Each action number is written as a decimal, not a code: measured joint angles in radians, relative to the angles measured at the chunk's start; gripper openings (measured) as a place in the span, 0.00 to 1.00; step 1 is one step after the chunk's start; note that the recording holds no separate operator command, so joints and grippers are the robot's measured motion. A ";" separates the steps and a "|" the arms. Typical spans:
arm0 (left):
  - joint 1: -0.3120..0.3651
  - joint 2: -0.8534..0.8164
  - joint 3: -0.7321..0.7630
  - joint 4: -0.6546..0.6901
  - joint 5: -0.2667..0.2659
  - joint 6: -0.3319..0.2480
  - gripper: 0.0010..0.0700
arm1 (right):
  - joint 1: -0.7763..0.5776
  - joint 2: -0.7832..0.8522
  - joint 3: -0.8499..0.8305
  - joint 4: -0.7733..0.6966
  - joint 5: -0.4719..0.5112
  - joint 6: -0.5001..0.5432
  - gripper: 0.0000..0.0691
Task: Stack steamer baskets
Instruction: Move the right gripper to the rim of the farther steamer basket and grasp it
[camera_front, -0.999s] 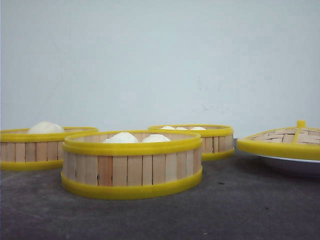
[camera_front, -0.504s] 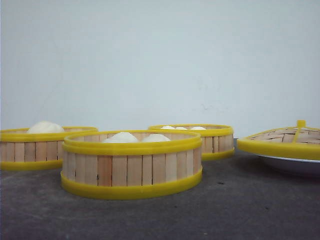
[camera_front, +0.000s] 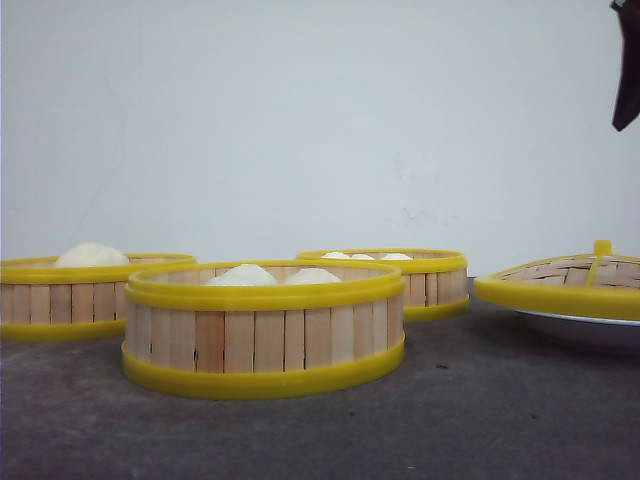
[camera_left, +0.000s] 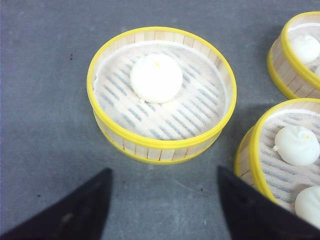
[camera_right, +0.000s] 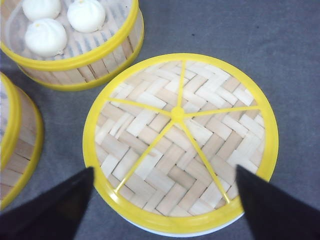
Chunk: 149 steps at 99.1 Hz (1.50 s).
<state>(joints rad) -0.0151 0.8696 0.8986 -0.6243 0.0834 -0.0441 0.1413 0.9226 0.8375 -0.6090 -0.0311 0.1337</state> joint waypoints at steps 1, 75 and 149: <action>0.000 0.000 0.000 0.000 0.000 0.000 0.64 | 0.000 0.000 0.000 0.000 0.000 0.000 0.86; 0.000 0.000 0.000 0.000 0.000 0.000 0.66 | 0.016 0.665 0.421 0.154 -0.183 0.013 0.90; 0.000 0.001 0.000 0.000 0.000 0.000 0.66 | 0.035 1.255 0.961 0.036 -0.122 0.025 0.27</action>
<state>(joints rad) -0.0151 0.8703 0.8986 -0.6239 0.0834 -0.0441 0.1768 2.1773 1.7981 -0.5732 -0.1535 0.1589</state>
